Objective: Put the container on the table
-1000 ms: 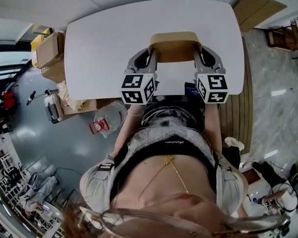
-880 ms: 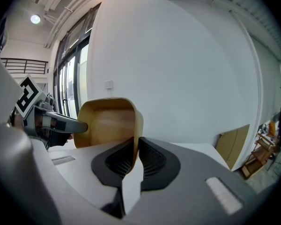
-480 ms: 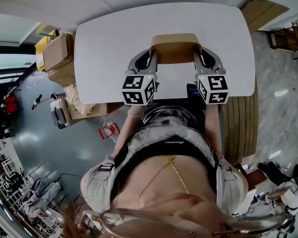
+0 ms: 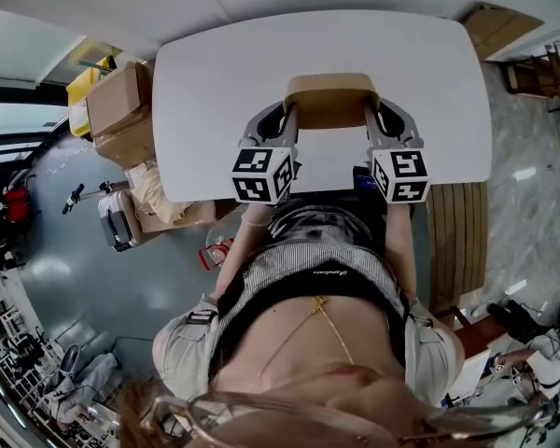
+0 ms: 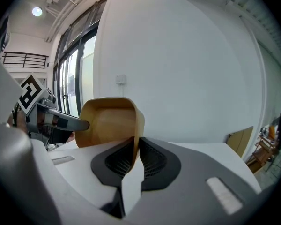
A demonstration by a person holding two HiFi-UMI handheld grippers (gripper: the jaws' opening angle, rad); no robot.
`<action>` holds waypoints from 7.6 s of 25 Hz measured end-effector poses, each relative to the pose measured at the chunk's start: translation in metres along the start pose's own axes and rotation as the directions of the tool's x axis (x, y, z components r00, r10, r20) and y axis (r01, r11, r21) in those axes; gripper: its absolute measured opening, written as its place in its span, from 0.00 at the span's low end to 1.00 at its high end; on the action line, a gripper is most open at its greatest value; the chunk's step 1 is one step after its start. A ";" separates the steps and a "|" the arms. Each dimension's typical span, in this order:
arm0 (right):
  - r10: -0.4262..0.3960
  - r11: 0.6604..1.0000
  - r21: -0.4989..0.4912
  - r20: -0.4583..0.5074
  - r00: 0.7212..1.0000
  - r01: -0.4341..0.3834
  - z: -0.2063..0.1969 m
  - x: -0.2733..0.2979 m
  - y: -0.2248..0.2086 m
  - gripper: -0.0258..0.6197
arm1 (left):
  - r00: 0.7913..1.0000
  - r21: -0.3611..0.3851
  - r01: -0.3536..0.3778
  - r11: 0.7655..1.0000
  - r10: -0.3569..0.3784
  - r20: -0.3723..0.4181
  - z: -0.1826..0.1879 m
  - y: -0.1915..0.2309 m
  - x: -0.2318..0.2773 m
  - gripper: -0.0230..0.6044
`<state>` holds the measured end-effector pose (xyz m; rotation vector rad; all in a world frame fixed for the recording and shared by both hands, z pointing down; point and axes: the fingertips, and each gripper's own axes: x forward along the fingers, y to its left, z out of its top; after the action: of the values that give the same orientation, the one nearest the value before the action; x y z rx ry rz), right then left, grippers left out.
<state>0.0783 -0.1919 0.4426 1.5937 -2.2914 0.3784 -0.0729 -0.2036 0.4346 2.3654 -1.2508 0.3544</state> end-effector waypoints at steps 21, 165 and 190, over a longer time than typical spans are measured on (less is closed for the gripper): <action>-0.105 0.994 0.039 -0.007 0.994 0.105 -0.010 0.008 0.060 0.12 | 0.994 0.029 0.111 0.993 -0.110 -0.025 -0.013 0.048 -0.028 0.09; 0.080 0.994 0.102 -0.567 0.820 -0.026 -0.229 0.095 -0.011 0.13 | 0.857 -0.191 -0.081 0.978 -0.029 -0.514 -0.216 0.053 0.099 0.10; 0.054 0.994 0.107 -0.637 0.769 0.019 -0.237 0.118 -0.018 0.13 | 0.827 -0.208 -0.102 0.973 -0.033 -0.562 -0.230 0.065 0.124 0.14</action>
<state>0.0837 -0.2055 0.7077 1.2184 -1.7685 0.9107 -0.0629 -0.2114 0.7036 1.8407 -0.9820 0.8075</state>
